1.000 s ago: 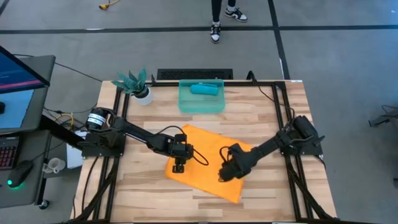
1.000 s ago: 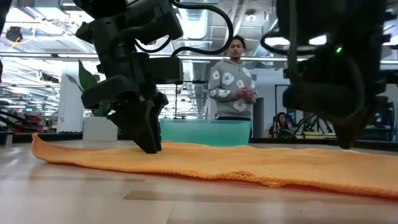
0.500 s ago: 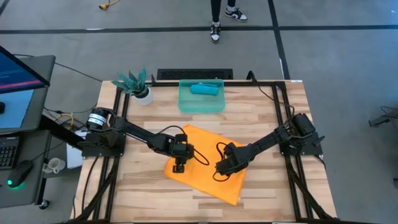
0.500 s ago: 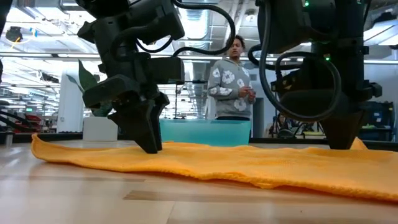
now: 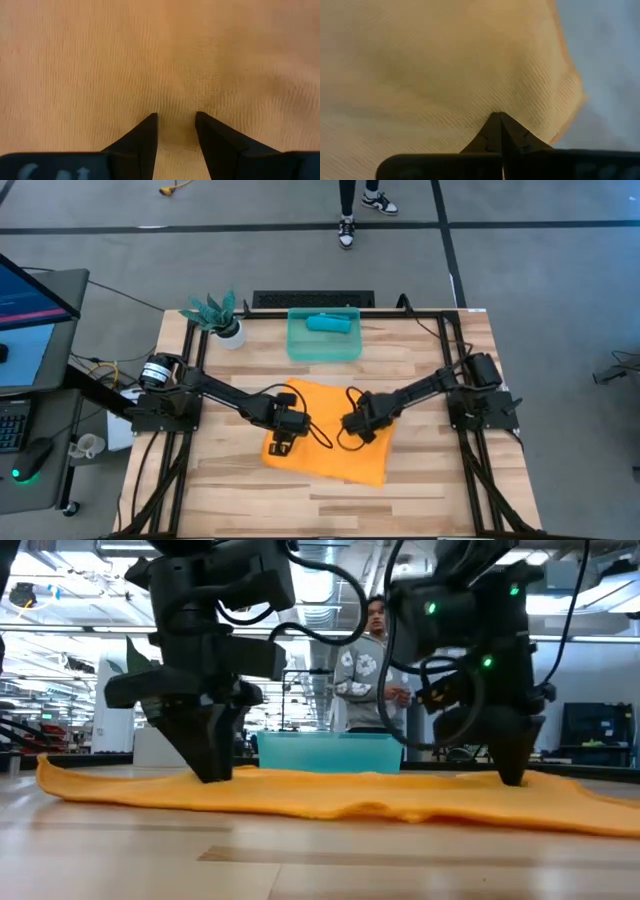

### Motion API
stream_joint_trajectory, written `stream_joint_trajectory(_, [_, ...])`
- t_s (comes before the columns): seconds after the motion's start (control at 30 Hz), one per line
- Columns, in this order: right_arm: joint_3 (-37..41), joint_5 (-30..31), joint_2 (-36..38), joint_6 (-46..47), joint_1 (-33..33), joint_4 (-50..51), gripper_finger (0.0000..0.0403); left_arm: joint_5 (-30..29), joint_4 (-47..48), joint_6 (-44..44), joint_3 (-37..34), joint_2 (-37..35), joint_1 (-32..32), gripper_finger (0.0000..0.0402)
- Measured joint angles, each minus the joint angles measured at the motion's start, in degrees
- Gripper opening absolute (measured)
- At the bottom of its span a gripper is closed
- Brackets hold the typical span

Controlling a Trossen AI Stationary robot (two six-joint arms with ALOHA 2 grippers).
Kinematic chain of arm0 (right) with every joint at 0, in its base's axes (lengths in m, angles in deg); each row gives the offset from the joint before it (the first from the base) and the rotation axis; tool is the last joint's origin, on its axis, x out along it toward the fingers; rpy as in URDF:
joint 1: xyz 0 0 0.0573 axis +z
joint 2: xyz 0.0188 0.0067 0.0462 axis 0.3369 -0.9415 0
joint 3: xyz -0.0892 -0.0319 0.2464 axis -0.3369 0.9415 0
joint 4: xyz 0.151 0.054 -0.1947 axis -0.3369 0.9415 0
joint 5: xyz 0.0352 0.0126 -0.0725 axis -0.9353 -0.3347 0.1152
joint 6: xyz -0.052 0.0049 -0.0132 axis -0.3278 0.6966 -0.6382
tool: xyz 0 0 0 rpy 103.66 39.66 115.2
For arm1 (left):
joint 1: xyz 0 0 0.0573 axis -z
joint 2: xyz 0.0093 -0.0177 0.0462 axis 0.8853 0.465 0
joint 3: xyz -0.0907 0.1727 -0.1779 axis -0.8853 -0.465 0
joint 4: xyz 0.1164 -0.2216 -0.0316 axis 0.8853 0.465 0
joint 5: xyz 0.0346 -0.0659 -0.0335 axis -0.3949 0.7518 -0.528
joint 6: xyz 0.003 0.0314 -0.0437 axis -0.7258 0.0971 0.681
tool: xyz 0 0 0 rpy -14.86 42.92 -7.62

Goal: Roll microfiber towels into tight, uniform cylinder then place into a basket
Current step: Fold the yellow microfiber cloth

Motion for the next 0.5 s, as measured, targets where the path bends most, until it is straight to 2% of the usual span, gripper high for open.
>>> stream_joint_trajectory(0.23, [1.28,11.12,-0.44,-2.85,-4.85,0.38,0.001,-1.54,2.24,1.19,0.04,-0.08,0.02,0.0129])
stream_joint_trajectory(0.33, [1.02,10.33,-0.44,-5.58,-5.12,0.6,0.0011,-1.65,2.34,1.99,0.04,-0.08,0.02,0.0129])
stream_joint_trajectory(0.5, [-0.34,8.77,-0.44,-6.47,-1.9,0.92,0.0011,-1.78,1.69,1.73,-0.07,-0.32,0.04,0.0129])
